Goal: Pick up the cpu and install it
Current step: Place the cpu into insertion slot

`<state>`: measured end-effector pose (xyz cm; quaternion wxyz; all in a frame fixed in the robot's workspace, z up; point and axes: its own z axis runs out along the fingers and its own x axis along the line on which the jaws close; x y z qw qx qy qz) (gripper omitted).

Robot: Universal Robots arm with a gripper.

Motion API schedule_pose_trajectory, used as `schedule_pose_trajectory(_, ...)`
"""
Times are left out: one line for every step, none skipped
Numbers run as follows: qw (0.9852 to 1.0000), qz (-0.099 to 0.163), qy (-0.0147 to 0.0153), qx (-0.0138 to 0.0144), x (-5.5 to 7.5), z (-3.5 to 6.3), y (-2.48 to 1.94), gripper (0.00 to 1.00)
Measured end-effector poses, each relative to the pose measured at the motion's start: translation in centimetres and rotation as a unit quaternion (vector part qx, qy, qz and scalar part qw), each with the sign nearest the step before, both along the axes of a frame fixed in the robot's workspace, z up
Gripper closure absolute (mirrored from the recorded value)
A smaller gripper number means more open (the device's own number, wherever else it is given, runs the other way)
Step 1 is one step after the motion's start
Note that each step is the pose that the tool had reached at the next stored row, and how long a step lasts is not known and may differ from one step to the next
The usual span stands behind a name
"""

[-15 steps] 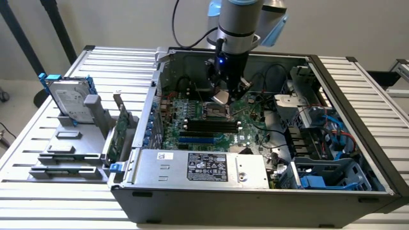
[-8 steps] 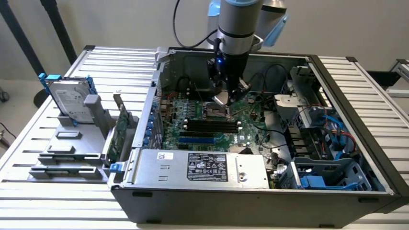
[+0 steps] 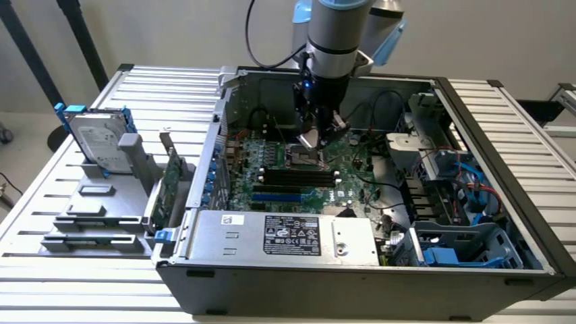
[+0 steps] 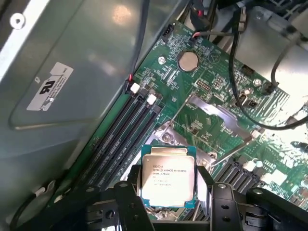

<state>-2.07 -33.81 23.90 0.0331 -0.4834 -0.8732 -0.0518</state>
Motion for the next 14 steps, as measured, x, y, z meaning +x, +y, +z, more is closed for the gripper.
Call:
schedule_pose_trajectory(1.0, -0.006, 0.0045, 0.0, 0.0, -0.01, 0.0, 0.45)
schedule_pose_trajectory(0.9999, -0.012, 0.0086, 0.0, 0.0, -0.02, 0.0, 0.45)
schedule_pose_trajectory(0.9998, -0.018, 0.0127, -0.0001, 0.0, -0.03, 0.0, 0.45)
schedule_pose_trajectory(0.9996, -0.024, 0.0165, 0.0, 0.0, -0.04, 0.0, 0.45)
schedule_pose_trajectory(0.9993, -0.03, 0.0201, 0.0, 0.0, -0.06, 0.0, 0.45)
schedule_pose_trajectory(0.9988, -0.042, 0.0264, -0.0001, 0.0, -0.12, 0.0, 0.45)
schedule_pose_trajectory(0.9985, -0.048, 0.0281, -0.0004, 0.0, -0.16, 0.0, 0.45)
schedule_pose_trajectory(0.9981, -0.054, 0.0288, -0.0008, 0.0, -0.21, 0.0, 0.45)
schedule_pose_trajectory(0.9978, -0.06, 0.0291, -0.0014, 0.0, -0.24, 0.0, 0.45)
schedule_pose_trajectory(0.9974, -0.065, 0.0292, -0.0024, 0.0, -0.27, 0.0, 0.45)
schedule_pose_trajectory(0.9971, -0.07, 0.0291, -0.0037, 0.0, -0.29, 0.0, 0.45)
schedule_pose_trajectory(0.9967, -0.075, 0.0289, -0.0056, 0.0, -0.33, 0.0, 0.45)
schedule_pose_trajectory(0.9964, -0.079, 0.0287, -0.008, 0.01, -0.35, 0.0, 0.45)
schedule_pose_trajectory(0.9961, -0.083, 0.0286, -0.0106, 0.0, -0.37, 0.0, 0.45)
